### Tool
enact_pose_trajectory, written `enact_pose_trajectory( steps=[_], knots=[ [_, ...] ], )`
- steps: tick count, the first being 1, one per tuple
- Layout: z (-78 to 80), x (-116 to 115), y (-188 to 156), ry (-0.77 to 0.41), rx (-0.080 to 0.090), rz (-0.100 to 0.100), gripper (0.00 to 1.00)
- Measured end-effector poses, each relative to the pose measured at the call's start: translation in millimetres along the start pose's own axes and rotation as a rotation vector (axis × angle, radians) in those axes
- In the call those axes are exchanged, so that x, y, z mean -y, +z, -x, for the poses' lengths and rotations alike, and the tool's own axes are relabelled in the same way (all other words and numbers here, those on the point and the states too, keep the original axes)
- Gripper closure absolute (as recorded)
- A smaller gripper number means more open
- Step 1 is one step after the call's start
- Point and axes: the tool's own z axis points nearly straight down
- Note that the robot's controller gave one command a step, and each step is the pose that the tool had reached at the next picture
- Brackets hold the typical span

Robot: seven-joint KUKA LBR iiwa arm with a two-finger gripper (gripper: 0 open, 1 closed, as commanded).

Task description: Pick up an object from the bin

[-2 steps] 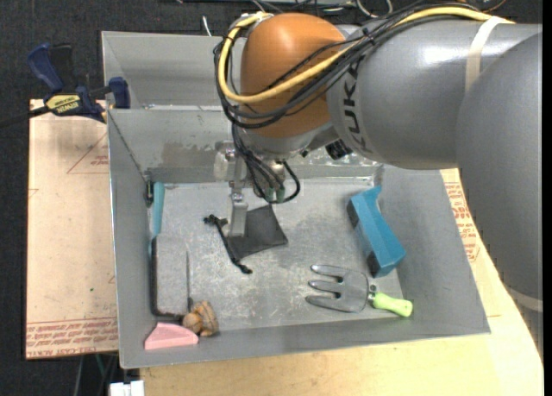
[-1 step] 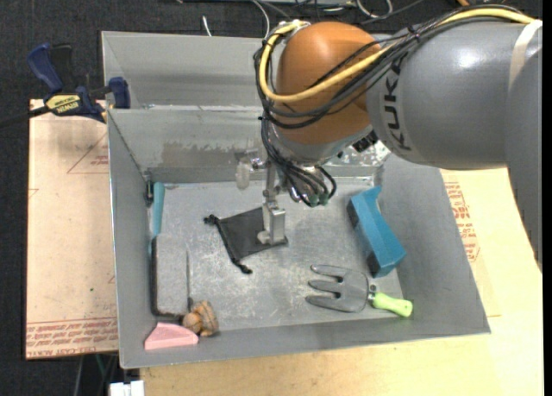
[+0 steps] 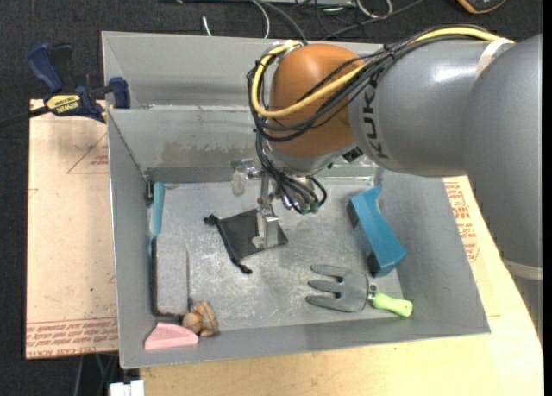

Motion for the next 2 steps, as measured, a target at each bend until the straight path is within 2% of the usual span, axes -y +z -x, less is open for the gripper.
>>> enact_pose_trajectory(
  steps=[1,2],
  knots=[
    [-16.2,48,61,-0.119,0.002,-0.001,0.00],
    [1.3,46,67,-0.381,0.004,0.004,1.00]
  ],
)
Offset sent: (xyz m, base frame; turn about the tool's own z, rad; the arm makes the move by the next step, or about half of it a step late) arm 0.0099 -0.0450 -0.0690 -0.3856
